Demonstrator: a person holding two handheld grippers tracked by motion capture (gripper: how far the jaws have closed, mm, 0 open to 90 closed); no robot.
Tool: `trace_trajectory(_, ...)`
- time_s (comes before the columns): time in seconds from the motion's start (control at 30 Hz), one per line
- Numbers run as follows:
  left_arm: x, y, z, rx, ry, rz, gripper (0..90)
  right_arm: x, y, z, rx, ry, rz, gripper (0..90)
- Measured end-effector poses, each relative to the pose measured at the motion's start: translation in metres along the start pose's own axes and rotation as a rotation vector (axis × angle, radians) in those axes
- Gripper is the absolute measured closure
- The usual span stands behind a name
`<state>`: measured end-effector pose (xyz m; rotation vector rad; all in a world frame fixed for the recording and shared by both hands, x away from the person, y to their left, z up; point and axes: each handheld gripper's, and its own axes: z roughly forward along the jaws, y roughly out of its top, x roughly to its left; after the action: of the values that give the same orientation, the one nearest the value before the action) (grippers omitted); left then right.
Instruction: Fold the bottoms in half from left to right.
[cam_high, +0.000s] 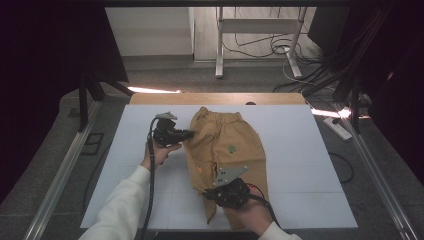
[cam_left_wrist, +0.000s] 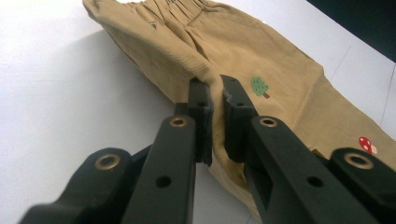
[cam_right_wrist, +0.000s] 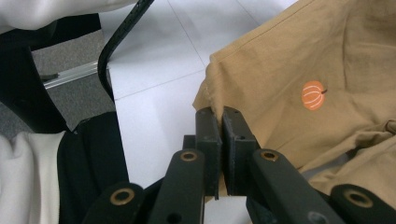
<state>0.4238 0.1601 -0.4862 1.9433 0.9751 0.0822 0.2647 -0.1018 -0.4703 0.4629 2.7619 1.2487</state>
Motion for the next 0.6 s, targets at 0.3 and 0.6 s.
trace_trajectory(0.3, -0.003, 0.004, 0.003, 0.005, 0.004, 0.008, 83.8, -0.003, -0.005, -0.001, 0.007, -0.011, 0.01, 86.4)
trace_trajectory(0.6, -0.012, 0.015, 0.008, 0.005, -0.002, 0.029, 83.8, -0.006, -0.009, -0.014, -0.009, -0.031, 0.022, 86.4)
